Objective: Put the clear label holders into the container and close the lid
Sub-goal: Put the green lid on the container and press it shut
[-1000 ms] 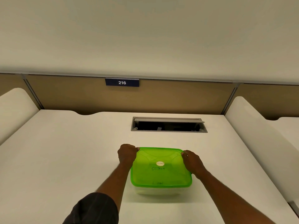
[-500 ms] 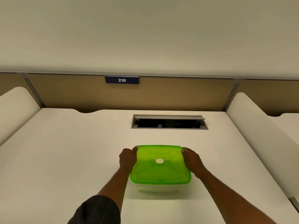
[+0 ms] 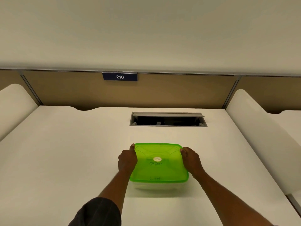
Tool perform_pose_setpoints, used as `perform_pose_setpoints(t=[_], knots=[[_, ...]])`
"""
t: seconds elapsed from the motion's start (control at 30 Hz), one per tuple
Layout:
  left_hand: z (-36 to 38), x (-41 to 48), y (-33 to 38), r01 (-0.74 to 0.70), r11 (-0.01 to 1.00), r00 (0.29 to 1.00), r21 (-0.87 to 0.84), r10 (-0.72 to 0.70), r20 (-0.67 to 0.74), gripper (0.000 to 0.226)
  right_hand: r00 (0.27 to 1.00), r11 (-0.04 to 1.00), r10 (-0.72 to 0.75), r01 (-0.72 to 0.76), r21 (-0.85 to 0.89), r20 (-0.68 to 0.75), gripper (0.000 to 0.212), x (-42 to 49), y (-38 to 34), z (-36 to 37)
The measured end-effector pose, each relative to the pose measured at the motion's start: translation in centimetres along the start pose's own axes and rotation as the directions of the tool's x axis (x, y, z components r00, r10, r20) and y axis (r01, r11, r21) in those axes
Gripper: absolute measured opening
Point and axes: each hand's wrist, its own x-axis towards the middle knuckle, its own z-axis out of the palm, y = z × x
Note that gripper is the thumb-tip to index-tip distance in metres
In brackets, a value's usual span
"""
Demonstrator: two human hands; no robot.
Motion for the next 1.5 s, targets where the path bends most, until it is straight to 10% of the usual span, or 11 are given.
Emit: perform_pose_setpoints(t=[0.23, 0.73, 1.5], knots=[[0.2, 0.6, 0.2, -0.005, 0.999, 1.0, -0.041, 0.004, -0.025, 0.068, 0.952, 0.952, 0.304, -0.301, -0.057, 0.045, 0.059, -0.9, -0.3, 0.5], [-0.7, -1.5, 0.7, -0.054, 0.998, 0.998, 0.031, 0.052, 0.042, 0.077, 0.884, 0.906, 0.421, -0.399, 0.139, -0.203, 0.045, -1.2, -0.4, 1.8], [0.9, -3.3, 0.7, -0.017, 0.998, 0.991, -0.068, 0.008, -0.131, 0.061, 0.923, 0.943, 0.33, -0.315, 0.107, -0.196, 0.036, -0.1, 0.3, 1.5]])
